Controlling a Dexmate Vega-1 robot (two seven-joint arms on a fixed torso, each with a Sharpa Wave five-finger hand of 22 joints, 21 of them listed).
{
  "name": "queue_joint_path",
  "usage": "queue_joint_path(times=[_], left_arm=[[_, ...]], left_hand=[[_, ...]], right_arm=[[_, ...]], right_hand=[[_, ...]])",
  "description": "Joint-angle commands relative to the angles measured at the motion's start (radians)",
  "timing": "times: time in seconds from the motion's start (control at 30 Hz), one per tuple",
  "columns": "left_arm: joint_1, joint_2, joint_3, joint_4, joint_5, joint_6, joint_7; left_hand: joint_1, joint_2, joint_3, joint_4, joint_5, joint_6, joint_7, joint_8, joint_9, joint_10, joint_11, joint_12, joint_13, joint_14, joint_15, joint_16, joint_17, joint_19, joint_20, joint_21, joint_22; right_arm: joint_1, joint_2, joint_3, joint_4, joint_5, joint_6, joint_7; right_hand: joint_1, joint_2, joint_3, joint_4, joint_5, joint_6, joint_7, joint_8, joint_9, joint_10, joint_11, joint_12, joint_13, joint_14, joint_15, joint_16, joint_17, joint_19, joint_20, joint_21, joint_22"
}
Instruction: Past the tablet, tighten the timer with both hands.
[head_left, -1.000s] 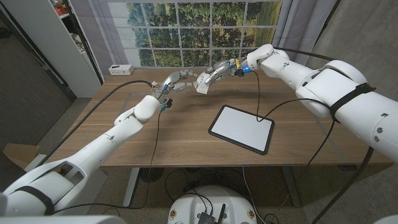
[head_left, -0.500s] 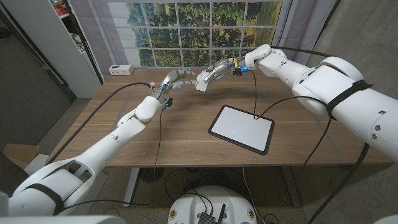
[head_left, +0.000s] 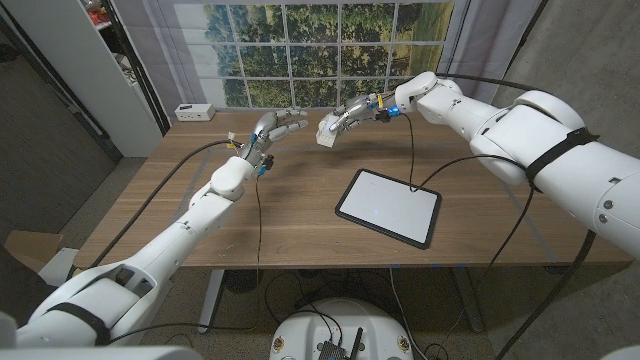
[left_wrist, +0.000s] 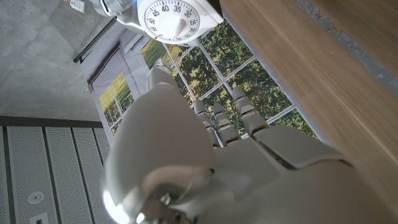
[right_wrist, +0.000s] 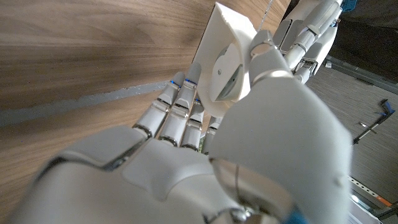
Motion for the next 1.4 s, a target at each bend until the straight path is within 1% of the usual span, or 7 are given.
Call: queue_joint_path(times=[0.03, 0.3, 0.5, 0.77, 0.87, 0.97, 1.4], left_arm=[[-0.017, 0.068, 0.041, -0.056, -0.1, 0.088, -0.152], [-0.074, 0.052, 0.089, -0.014, -0.051, 0.074, -0.208], [-0.099, 0.037, 0.102, 0.018, -0.04, 0.055, -0.228], [-0.096, 0.037, 0.097, 0.021, -0.042, 0.054, -0.223], [-0.091, 0.035, 0.096, 0.018, -0.034, 0.053, -0.206], [-0.083, 0.032, 0.094, 0.012, -0.019, 0.053, -0.176], [-0.063, 0.019, 0.087, -0.005, 0.029, 0.052, -0.079]], left_hand=[[-0.048, -0.001, -0.011, 0.036, -0.011, -0.069, -0.011, -0.029, 0.018, -0.056, 0.03, -0.02, -0.004, -0.053, 0.022, -0.017, 0.006, -0.006, 0.007, 0.004, 0.005], [-0.1, -0.017, -0.036, 0.065, -0.017, -0.075, -0.003, -0.041, 0.016, -0.071, 0.031, -0.024, -0.011, -0.074, 0.024, -0.016, 0.007, -0.014, 0.004, 0.001, 0.005], [-0.115, -0.025, -0.046, 0.07, -0.017, -0.065, 0.012, -0.039, 0.018, -0.075, 0.043, -0.025, -0.015, -0.074, 0.025, -0.014, 0.005, -0.014, 0.007, 0.002, 0.005], [-0.142, -0.026, -0.059, 0.08, -0.016, -0.035, -0.026, -0.03, 0.023, -0.052, 0.028, -0.014, -0.021, -0.064, 0.016, -0.008, 0.005, -0.011, 0.008, 0.004, 0.006], [-0.153, -0.025, -0.067, 0.081, -0.014, -0.001, -0.092, -0.023, 0.022, -0.028, 0.019, -0.004, -0.025, -0.046, 0.007, -0.001, 0.005, -0.008, 0.004, 0.005, 0.006], [-0.157, -0.024, -0.071, 0.078, -0.011, 0.041, -0.14, -0.012, 0.024, 0.017, -0.012, 0.016, -0.025, -0.024, -0.002, 0.006, 0.006, 0.0, 0.003, 0.009, 0.007], [-0.102, 0.003, -0.052, 0.056, 0.0, 0.252, -0.152, 0.047, 0.037, 0.173, -0.108, 0.073, -0.017, 0.064, -0.042, 0.032, 0.009, 0.031, -0.006, 0.027, 0.011]], right_arm=[[-0.056, -0.073, 0.029, -0.12, 0.018, 0.034, 0.072], [-0.1, -0.121, 0.038, -0.275, 0.023, -0.021, 0.074], [-0.096, -0.112, 0.038, -0.276, 0.024, -0.023, 0.076], [-0.083, -0.093, 0.036, -0.239, 0.023, -0.012, 0.08], [-0.078, -0.084, 0.037, -0.218, 0.024, -0.003, 0.084], [-0.076, -0.08, 0.039, -0.211, 0.026, 0.0, 0.086], [-0.078, -0.093, 0.048, -0.22, 0.033, -0.013, 0.089]], right_hand=[[-0.011, 0.123, 0.01, 0.014, 0.002, 0.118, 0.019, 0.042, 0.085, 0.105, -0.075, 0.131, 0.304, -0.004, -0.108, 0.002, 0.007, 0.002, 0.0, -0.001, 0.003], [0.005, 0.125, 0.015, 0.007, 0.001, 0.111, 0.018, 0.035, 0.084, 0.097, -0.068, 0.126, 0.298, -0.011, -0.1, -0.002, 0.006, 0.002, 0.001, -0.002, 0.003], [0.017, 0.126, 0.017, 0.003, 0.001, 0.112, 0.019, 0.034, 0.086, 0.1, -0.064, 0.124, 0.293, -0.008, -0.095, -0.002, 0.005, 0.001, 0.0, -0.003, 0.003], [0.022, 0.125, 0.02, 0.005, 0.0, 0.107, 0.004, 0.028, 0.086, 0.087, -0.066, 0.114, 0.284, -0.016, -0.09, -0.013, -0.002, 0.0, 0.001, -0.005, 0.002], [0.021, 0.125, 0.021, 0.007, 0.0, 0.102, -0.007, 0.023, 0.085, 0.065, -0.065, 0.101, 0.279, -0.03, -0.089, -0.025, -0.009, -0.001, 0.003, -0.006, 0.002], [0.02, 0.124, 0.023, 0.01, 0.001, 0.094, -0.03, 0.018, 0.084, 0.053, -0.065, 0.092, 0.275, -0.042, -0.085, -0.036, -0.015, -0.003, 0.003, -0.008, 0.002], [-0.003, 0.127, 0.014, 0.026, 0.004, 0.067, -0.05, -0.002, 0.079, 0.02, -0.068, 0.06, 0.259, -0.081, -0.075, -0.052, -0.02, -0.009, 0.005, -0.011, 0.003]])
